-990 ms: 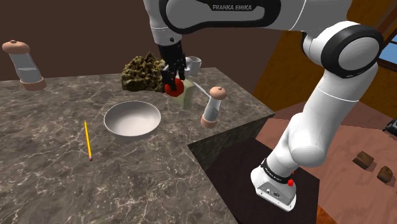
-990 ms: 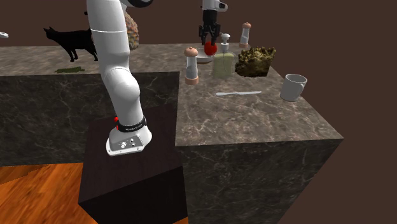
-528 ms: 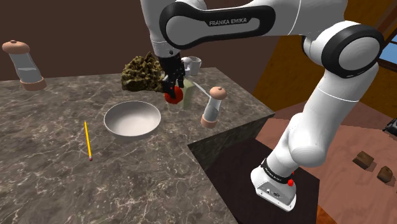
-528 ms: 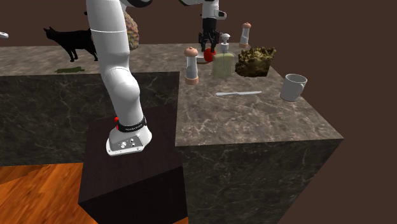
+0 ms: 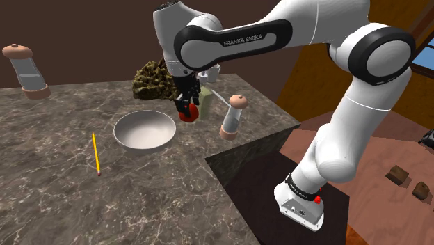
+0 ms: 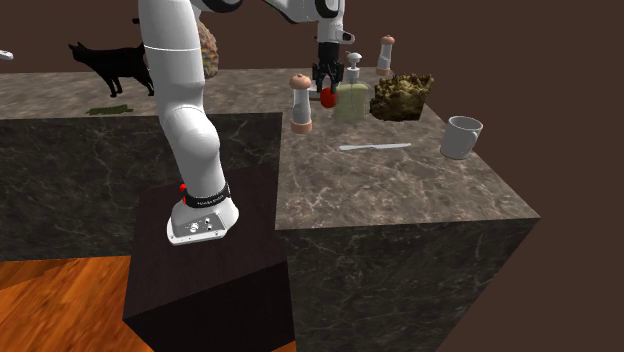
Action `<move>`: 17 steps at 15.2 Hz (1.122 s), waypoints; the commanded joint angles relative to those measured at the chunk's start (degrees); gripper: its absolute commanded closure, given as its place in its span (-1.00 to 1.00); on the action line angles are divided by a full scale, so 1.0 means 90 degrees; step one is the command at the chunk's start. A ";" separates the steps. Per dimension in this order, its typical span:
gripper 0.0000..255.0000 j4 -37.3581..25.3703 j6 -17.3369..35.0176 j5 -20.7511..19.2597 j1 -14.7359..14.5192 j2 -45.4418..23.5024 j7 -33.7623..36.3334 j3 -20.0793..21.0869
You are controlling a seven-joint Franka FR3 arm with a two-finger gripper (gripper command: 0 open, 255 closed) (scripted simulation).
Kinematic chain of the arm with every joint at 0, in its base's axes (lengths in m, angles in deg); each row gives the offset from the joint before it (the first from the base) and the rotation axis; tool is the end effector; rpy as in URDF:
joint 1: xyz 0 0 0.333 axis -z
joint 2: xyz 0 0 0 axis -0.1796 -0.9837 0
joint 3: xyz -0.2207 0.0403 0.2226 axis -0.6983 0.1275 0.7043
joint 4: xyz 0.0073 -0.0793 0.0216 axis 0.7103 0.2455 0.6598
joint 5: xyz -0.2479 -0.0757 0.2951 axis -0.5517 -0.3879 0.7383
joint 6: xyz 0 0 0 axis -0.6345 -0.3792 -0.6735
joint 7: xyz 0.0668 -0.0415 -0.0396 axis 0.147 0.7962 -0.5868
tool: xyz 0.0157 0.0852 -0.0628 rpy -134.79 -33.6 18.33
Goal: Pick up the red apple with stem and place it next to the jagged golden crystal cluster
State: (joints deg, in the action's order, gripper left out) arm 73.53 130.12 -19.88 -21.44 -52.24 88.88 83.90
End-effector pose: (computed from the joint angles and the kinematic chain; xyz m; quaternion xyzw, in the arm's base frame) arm 0.5135 0.2313 0.4475 0.9762 0.1490 -0.1041 0.1183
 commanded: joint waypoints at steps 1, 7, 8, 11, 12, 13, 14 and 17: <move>1.00 0.0118 0.0160 -0.0016 0.0003 -0.0043 0.0027 -0.0005; 1.00 0.0282 0.0380 -0.0040 0.0004 -0.0105 0.0071 -0.0009; 1.00 0.0282 0.0380 -0.0040 0.0004 -0.0105 0.0071 -0.0009; 1.00 0.0282 0.0380 -0.0040 0.0004 -0.0105 0.0071 -0.0008; 1.00 0.0282 0.0380 -0.0040 0.0004 -0.0105 0.0071 -0.0008; -1.00 0.0288 0.0384 -0.0040 0.0006 -0.0103 0.0070 -0.0009; -1.00 0.0290 0.0388 -0.0041 0.0006 -0.0104 0.0070 -0.0010; -1.00 0.0292 0.0388 -0.0041 0.0007 -0.0103 0.0068 -0.0010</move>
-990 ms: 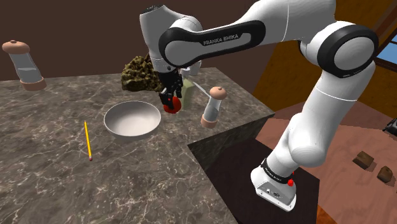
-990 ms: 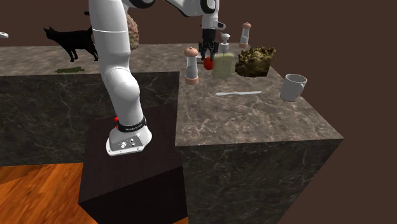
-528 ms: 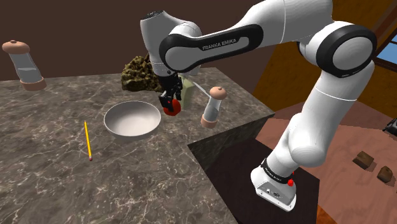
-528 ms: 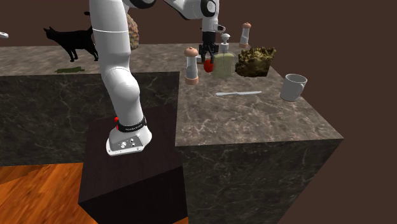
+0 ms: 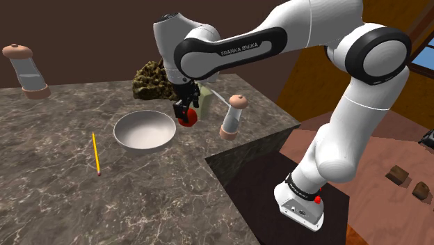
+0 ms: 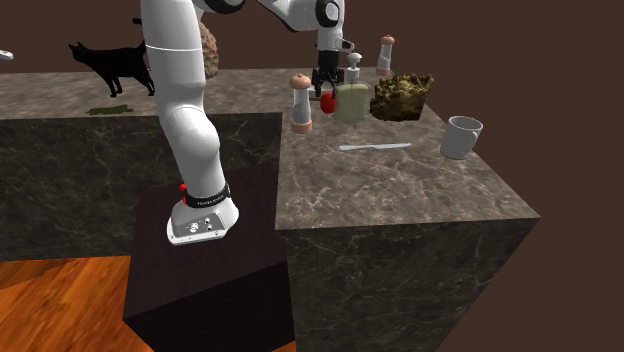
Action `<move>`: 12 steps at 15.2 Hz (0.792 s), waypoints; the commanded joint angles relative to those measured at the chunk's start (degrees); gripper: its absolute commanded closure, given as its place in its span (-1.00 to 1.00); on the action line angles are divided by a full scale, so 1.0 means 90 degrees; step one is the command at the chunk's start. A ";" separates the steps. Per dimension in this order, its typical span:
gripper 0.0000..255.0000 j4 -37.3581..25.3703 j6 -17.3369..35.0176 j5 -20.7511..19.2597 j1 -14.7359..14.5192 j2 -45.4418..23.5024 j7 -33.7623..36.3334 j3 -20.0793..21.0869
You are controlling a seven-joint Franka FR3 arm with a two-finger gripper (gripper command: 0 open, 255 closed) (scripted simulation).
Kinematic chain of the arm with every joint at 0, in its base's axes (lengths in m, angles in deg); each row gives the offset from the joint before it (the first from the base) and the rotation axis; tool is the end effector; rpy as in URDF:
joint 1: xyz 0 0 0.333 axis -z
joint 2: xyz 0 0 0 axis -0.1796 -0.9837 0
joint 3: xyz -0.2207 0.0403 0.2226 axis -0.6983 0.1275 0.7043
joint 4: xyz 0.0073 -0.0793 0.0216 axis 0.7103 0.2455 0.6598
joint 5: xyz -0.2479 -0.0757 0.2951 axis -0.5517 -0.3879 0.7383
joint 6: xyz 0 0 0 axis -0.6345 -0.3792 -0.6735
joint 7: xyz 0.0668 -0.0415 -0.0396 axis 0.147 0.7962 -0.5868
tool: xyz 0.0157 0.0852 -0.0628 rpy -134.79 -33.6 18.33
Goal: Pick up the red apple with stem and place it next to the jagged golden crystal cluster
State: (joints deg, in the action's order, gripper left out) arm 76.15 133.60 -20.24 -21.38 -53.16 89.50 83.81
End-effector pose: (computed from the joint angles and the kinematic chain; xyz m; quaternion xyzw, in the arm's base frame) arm 0.5139 0.2307 0.4219 0.9762 0.1489 -0.1039 0.1182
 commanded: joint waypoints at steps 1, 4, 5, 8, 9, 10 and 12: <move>-1.00 -0.0009 -0.0007 0.0000 -0.0003 -0.0003 0.0003 0.0002; -1.00 -0.0730 -0.0658 0.0018 -0.0072 -0.0084 -0.0012 0.0047; -1.00 -0.0937 -0.0832 0.0016 -0.0092 -0.0120 -0.0013 0.0059; -1.00 -0.0937 -0.0832 0.0017 -0.0092 -0.0120 -0.0013 0.0059; -1.00 -0.0937 -0.0832 0.0016 -0.0092 -0.0120 -0.0013 0.0059; -1.00 -0.0937 -0.0832 0.0016 -0.0092 -0.0120 -0.0013 0.0059; -1.00 -0.0937 -0.0832 0.0016 -0.0092 -0.0120 -0.0013 0.0059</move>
State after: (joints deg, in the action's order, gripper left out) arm 67.74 126.13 -20.09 -22.20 -54.23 89.39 84.34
